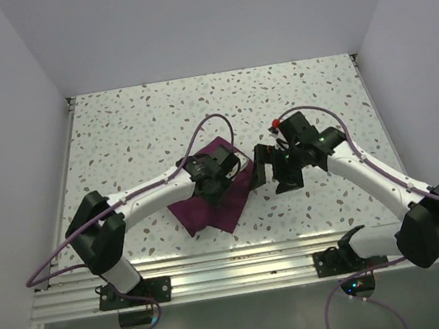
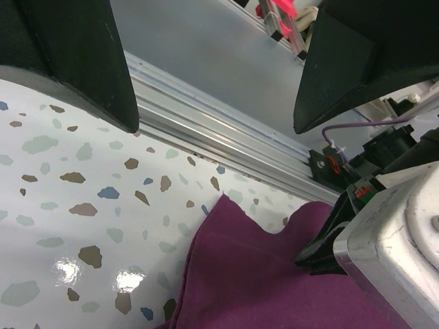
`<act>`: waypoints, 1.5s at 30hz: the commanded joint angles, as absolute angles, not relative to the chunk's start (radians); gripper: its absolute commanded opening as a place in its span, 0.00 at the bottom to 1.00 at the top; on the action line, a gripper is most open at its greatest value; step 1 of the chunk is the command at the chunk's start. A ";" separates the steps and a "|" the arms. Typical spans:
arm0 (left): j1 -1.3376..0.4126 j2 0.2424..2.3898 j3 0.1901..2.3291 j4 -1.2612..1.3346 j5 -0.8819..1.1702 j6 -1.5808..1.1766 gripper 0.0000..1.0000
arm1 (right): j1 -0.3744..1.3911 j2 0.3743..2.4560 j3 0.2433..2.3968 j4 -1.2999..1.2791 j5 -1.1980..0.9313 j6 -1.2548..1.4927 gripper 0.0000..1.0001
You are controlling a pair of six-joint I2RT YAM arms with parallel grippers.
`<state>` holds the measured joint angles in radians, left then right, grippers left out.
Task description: Prepare the surgical pack
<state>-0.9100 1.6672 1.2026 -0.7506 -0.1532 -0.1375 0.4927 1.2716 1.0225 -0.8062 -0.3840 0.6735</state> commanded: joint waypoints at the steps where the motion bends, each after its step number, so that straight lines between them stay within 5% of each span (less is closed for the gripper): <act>1: -0.887 1.649 1.232 -0.710 -0.157 -0.127 0.00 | 0.502 1.273 1.016 -0.784 -0.387 0.683 0.99; 10: -0.877 1.635 1.284 -0.739 -0.135 -0.132 0.00 | 0.506 1.282 1.012 -0.776 -0.387 0.687 0.99; 11: -0.874 1.638 1.282 -0.741 -0.135 -0.129 0.09 | 0.508 1.284 1.011 -0.778 -0.387 0.687 0.99; 15: -0.873 1.646 1.261 -0.726 -0.120 -0.121 0.19 | 0.509 1.285 1.012 -0.775 -0.387 0.687 0.99; 20: -0.868 1.652 1.246 -0.721 -0.121 -0.114 0.20 | 0.511 1.284 1.008 -0.775 -0.387 0.687 0.99; 22: -0.868 1.649 1.243 -0.719 -0.110 -0.112 0.18 | 0.509 1.285 1.008 -0.775 -0.387 0.687 0.99; 25: -0.867 1.647 1.243 -0.724 -0.123 -0.113 0.00 | 0.514 1.285 1.000 -0.767 -0.384 0.696 0.99; 29: -0.865 1.654 1.247 -0.733 -0.136 -0.118 0.00 | 0.518 1.290 0.976 -0.720 -0.388 0.756 0.98; 37: -0.867 1.620 1.331 -0.798 -0.150 -0.115 0.00 | 0.557 1.301 0.907 -0.519 -0.402 0.948 0.73; 45: -0.867 1.618 1.333 -0.802 -0.114 -0.115 0.00 | 0.603 1.370 0.951 -0.488 -0.388 0.971 0.73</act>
<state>-0.8753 1.6619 1.2957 -0.8154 -0.1219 -0.1341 0.5896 1.3575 0.9085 -0.5354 -0.3878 0.9344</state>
